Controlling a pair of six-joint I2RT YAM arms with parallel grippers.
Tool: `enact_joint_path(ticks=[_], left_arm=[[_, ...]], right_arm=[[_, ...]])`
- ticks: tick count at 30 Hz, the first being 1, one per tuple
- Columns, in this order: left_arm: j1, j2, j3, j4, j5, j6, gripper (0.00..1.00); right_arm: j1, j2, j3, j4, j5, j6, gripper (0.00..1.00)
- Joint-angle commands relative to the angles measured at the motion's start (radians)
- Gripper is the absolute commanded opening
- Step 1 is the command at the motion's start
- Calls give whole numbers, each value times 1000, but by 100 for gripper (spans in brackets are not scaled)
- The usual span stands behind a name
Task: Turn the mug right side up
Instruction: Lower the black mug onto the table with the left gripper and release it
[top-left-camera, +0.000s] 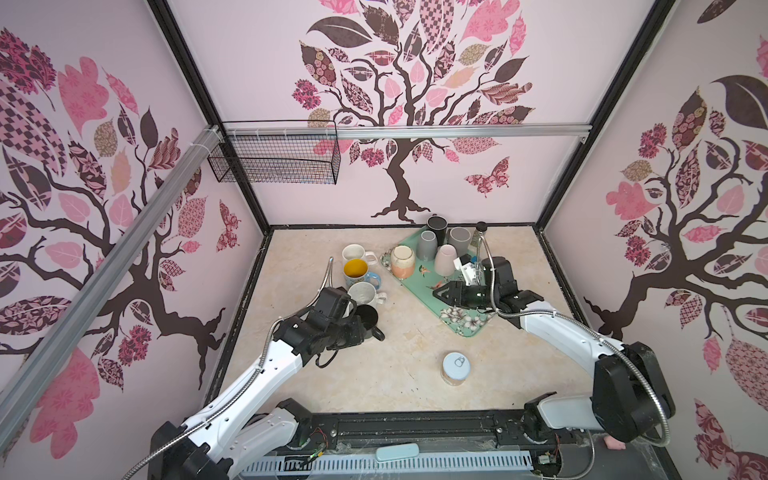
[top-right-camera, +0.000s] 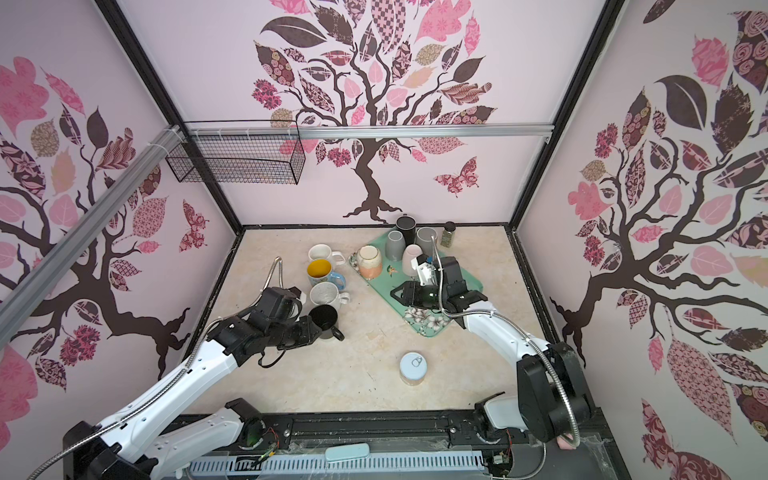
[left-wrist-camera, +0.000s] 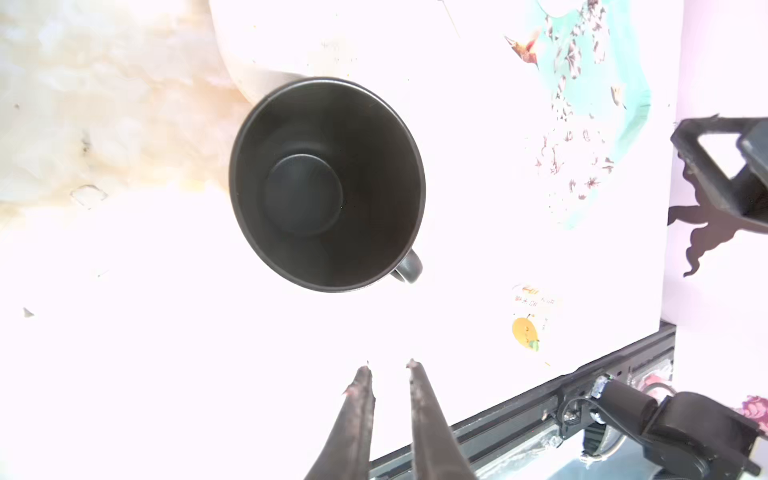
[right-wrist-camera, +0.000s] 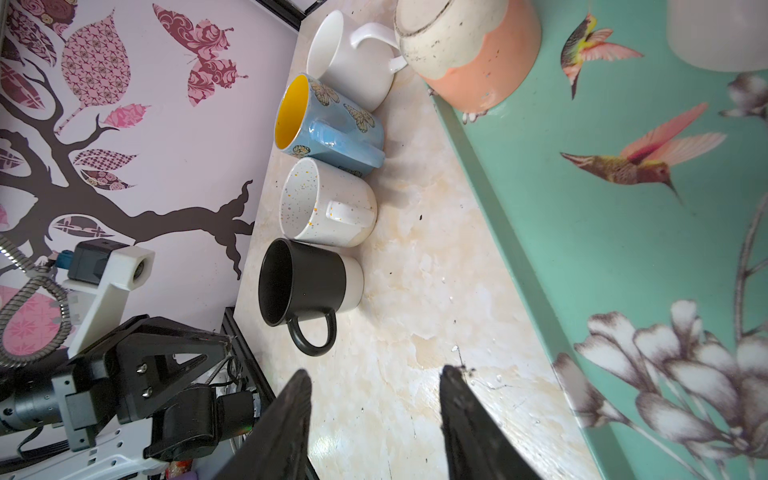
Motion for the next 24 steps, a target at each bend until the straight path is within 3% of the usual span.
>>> enact_joint_path(ticks=[1,7,11,24], left_arm=[[-18,3,-51,40,-10,19,13],[-165,100,-4,91,-121,21,9],[-216,202,23,108,-155,12,8],[-228,367,105,193,-190,-25,7]], right_arm=[[0,10,46,-14,26,-15,51],[0,-29,30,-42,84,-41,51],[0,-33,32,-54,85,-48,51],[0,-38,33,-72,100,-78,51]])
